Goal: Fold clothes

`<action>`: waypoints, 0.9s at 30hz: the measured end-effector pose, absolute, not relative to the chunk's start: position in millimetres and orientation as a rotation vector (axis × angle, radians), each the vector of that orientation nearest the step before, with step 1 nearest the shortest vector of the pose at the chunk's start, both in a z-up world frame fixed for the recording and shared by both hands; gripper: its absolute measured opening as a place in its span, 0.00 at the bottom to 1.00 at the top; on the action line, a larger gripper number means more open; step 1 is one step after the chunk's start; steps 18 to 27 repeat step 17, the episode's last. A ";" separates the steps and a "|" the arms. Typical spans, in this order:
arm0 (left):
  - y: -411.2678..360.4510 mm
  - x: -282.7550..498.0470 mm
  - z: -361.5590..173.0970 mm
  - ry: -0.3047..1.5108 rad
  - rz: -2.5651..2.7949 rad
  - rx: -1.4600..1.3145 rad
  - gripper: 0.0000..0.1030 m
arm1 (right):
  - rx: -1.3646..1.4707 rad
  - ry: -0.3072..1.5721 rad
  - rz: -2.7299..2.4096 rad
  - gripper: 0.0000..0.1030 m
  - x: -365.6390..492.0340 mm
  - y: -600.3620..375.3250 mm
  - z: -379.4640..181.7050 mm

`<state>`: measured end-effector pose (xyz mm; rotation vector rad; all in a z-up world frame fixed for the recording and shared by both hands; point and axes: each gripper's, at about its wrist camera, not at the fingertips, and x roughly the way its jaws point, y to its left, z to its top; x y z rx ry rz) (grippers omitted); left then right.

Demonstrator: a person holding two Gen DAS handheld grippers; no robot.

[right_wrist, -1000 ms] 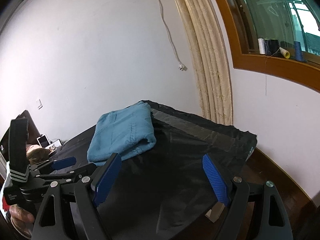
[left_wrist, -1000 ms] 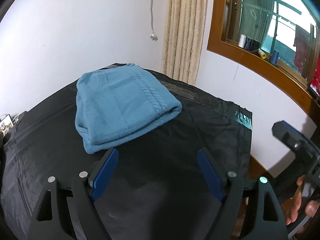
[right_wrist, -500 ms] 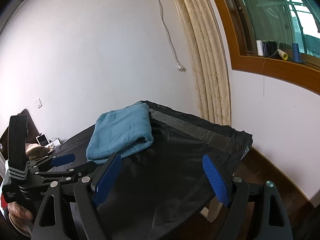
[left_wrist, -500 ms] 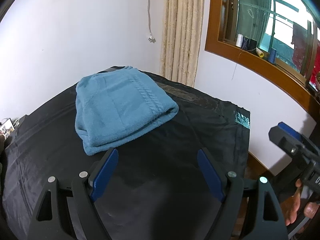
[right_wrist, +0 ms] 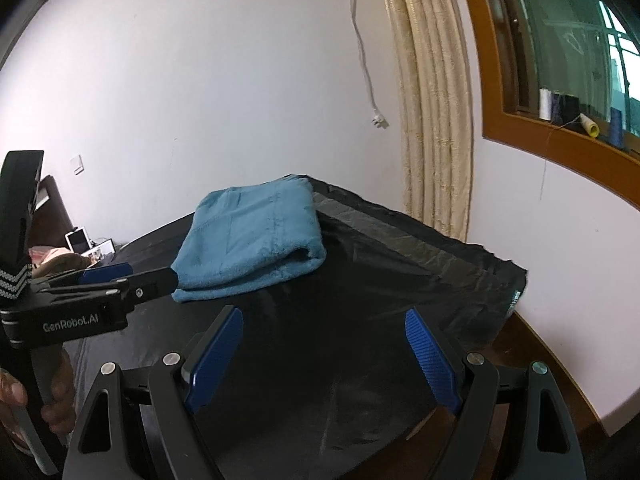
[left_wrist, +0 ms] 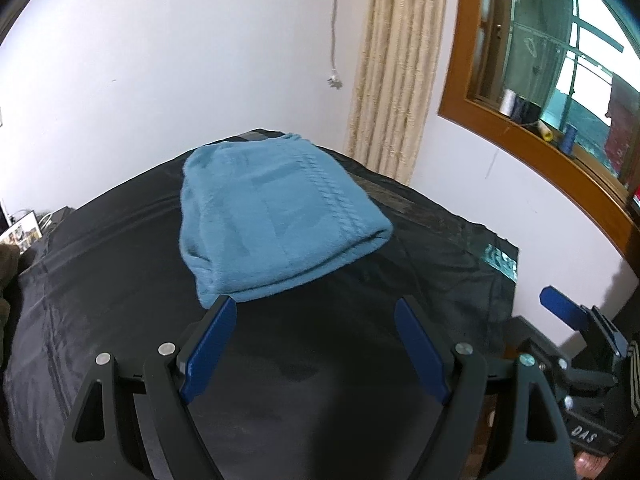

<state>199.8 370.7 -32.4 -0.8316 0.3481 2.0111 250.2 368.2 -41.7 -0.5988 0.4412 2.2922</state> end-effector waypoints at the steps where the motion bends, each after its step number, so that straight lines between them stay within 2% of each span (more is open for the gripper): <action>1: 370.0 197.1 -32.6 0.346 2.018 -0.836 0.82 | -0.606 0.436 2.296 0.83 247.1 367.8 -42.5; 27: 374.4 186.9 -43.0 0.386 2.061 -0.812 0.84 | -0.670 0.423 2.327 0.83 213.5 373.2 -55.6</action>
